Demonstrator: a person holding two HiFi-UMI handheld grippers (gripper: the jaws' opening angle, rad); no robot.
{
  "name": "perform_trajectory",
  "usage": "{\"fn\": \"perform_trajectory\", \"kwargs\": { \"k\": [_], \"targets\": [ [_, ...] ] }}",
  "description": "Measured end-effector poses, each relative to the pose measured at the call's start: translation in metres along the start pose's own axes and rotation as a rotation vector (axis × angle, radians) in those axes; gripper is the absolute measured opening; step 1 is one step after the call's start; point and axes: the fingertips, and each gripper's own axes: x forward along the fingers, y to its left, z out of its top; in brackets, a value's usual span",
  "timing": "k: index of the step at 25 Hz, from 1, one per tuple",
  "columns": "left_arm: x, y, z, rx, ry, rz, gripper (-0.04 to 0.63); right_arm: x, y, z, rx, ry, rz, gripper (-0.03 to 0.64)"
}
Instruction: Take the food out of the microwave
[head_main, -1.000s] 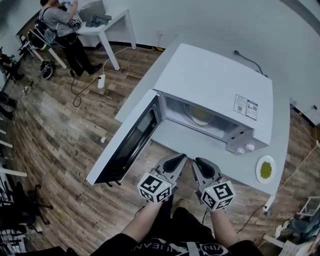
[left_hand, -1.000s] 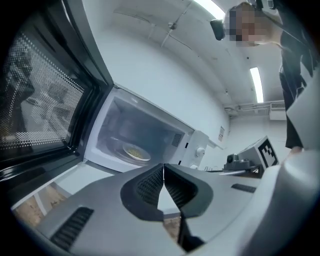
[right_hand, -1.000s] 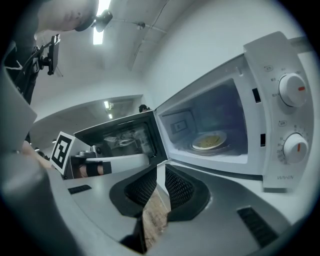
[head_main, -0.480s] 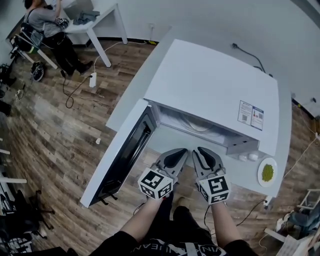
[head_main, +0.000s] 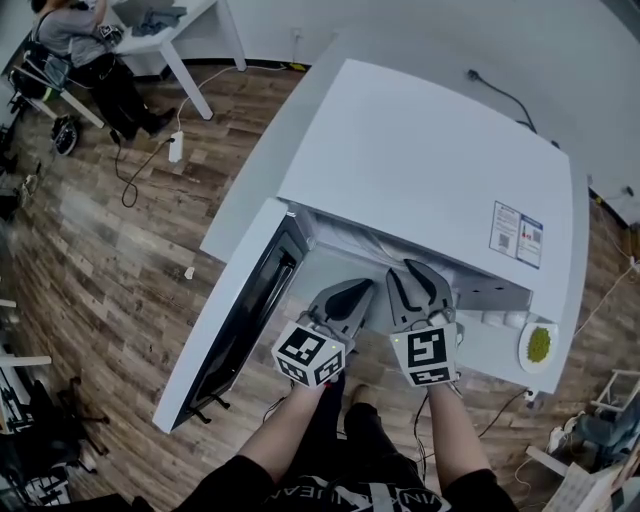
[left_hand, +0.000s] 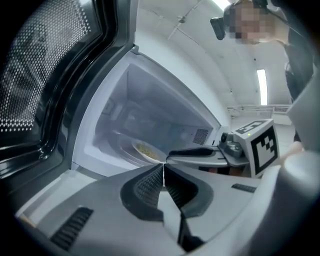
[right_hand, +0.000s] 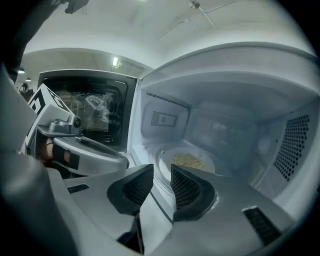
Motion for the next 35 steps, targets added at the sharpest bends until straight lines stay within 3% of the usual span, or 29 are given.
{"fn": "perform_trajectory", "kwargs": {
  "k": [9, 17, 23, 26, 28, 29, 35],
  "targets": [
    [0.002, 0.003, -0.007, -0.020, 0.006, 0.001, 0.014, 0.025, -0.009, -0.017, -0.113, 0.133, -0.021, 0.110],
    [-0.002, 0.011, -0.008, -0.047, 0.002, 0.029, 0.014, 0.018, 0.001, -0.014, -0.200, 0.084, -0.010, 0.080],
    [0.002, 0.006, -0.004, -0.141, -0.003, -0.008, 0.015, 0.002, 0.016, -0.012, -0.209, 0.031, 0.008, 0.074],
    [0.004, 0.000, 0.001, -0.223, -0.025, -0.044, 0.023, -0.005, 0.021, -0.014, -0.209, 0.009, 0.014, 0.074],
    [0.007, -0.003, 0.003, -0.283, -0.028, -0.064, 0.122, -0.009, 0.024, -0.015, -0.215, 0.001, 0.021, 0.074],
    [0.007, -0.004, 0.003, -0.306, -0.024, -0.069, 0.138, -0.012, 0.026, -0.016, -0.218, -0.002, 0.025, 0.074],
    [0.008, -0.002, 0.001, -0.408, -0.029, -0.066, 0.138, -0.025, 0.039, -0.017, -0.238, -0.026, 0.067, 0.074]
  ]
}}
